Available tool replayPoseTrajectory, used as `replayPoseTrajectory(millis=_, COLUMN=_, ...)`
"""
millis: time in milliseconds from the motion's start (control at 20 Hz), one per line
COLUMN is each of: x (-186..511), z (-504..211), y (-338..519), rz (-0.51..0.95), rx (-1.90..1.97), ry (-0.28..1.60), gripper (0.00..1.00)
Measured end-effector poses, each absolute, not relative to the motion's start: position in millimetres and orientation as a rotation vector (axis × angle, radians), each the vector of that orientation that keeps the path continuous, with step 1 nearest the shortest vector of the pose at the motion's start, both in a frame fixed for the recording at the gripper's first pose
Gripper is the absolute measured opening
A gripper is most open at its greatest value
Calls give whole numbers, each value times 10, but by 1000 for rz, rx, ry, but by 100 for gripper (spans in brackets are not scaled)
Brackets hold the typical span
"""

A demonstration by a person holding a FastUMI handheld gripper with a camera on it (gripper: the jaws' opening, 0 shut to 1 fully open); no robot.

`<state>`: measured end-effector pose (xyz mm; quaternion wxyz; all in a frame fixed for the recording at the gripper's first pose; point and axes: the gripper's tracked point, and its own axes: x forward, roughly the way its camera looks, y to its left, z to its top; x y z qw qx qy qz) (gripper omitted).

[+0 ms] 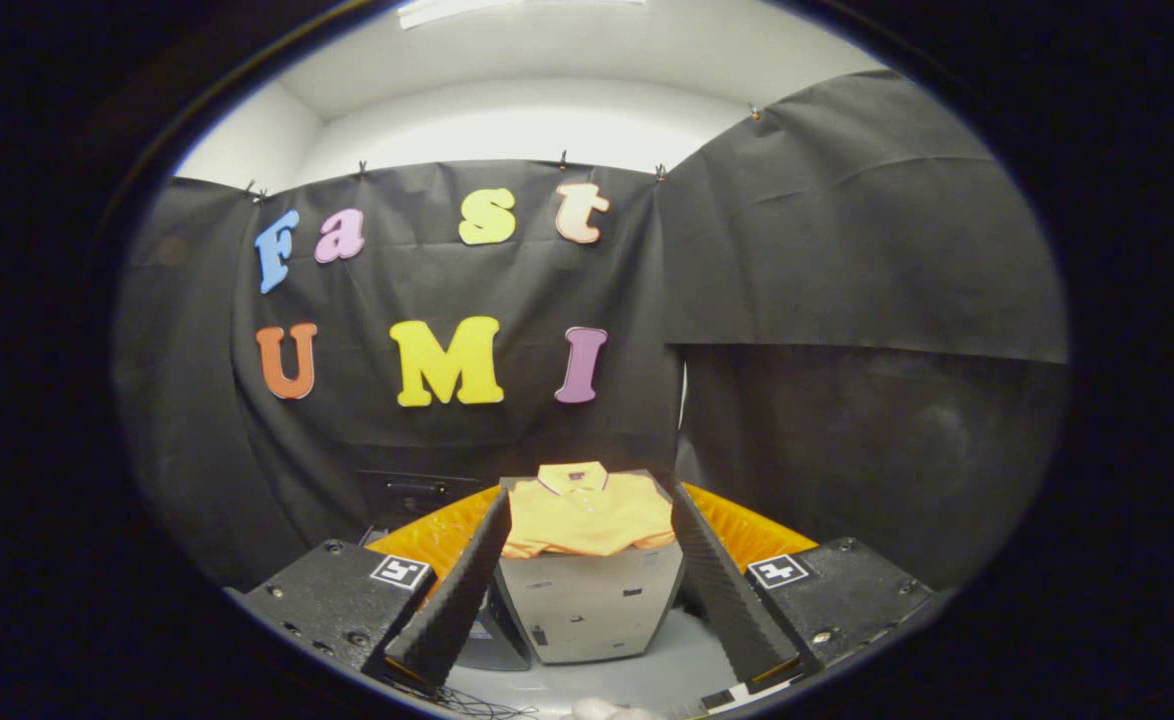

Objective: Put the clothes into the washing machine and then close the washing machine lid.

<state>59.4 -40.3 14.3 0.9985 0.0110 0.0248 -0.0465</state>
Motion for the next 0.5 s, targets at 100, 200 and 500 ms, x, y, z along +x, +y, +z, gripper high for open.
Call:
replayPoseTrajectory(millis=100, x=851, z=194, y=-495, rz=-93, rx=10, ry=52, gripper=100)
replayPoseTrajectory(millis=200, x=1149, z=265, y=-589, rz=-98, rx=-5, ry=52, gripper=100)
replayPoseTrajectory(millis=500, x=2207, z=349, y=-645, rz=-36, rx=-4, ry=64, gripper=100)
